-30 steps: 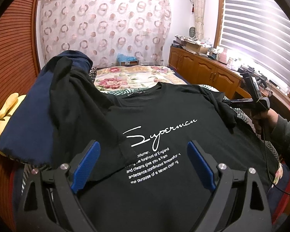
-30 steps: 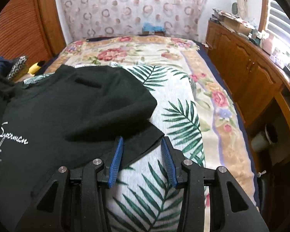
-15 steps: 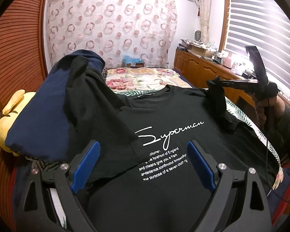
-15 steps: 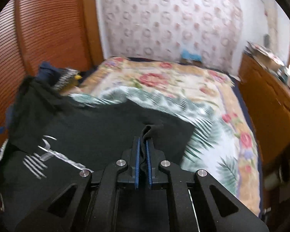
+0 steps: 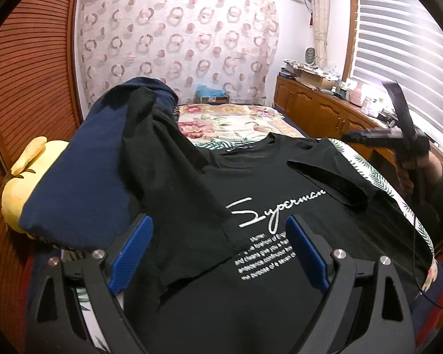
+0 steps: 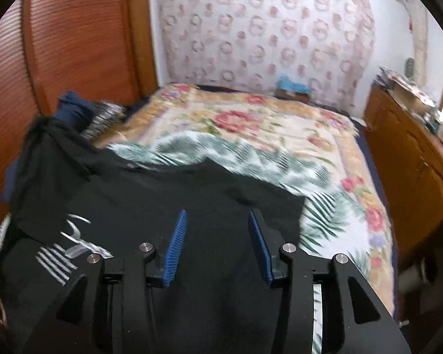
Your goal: Fold small clothes
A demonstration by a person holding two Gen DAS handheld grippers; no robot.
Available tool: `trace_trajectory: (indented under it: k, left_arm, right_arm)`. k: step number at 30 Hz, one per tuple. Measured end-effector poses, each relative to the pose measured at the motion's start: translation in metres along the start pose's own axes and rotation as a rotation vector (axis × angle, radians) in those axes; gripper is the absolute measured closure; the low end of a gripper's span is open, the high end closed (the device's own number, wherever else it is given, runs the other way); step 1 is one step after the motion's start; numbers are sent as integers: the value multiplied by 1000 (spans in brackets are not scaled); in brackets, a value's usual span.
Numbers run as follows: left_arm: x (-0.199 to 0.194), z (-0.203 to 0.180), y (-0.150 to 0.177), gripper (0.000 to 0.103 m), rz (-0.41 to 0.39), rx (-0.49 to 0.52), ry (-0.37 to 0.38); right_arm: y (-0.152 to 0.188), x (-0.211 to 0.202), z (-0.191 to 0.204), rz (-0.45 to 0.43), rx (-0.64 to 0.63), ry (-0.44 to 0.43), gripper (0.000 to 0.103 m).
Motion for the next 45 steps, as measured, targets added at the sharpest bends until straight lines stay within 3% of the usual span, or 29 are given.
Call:
trace_trajectory:
  k: [10,19,24,30,37,39,41,45]
  left_arm:
    - [3,21,-11,11,-3,-17,-47]
    - [9,41,-25,11,-4,-20,-82]
    - [20,52,-38,11,11,-6,-97]
    - [36,67,-59,12,27,23,-107]
    - [54,78,-84,23,46,32,-91]
    - [57,79,-91,31,43,23,-81]
    - [62,81,-97,46,53,12,-70]
    - [71,83,-105,58,61,8,-70]
  right_arm:
    - [64,26,15,110,-58,9,60]
    - [94,24,53,140,-133,-53,60]
    - [87,23,47,128,-122,-45,59]
    - [56,19,6,80,-83,12,57]
    - [32,41,-51,101,-21,77,57]
    - [29,46,-60,107,-3,78,57]
    - [25,53,-70,114,19,74,57]
    - [21,64,-81,128,57,50,57]
Point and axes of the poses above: each gripper's, at about its wrist camera, not at the fingertips, and x roughly the way its jaws point, z to its left, y to its underside, the point moved 8 cm from there along x, roughly the way its jaws point, and after that the axes turned 4 degrees about z, right-handed, at the moved point
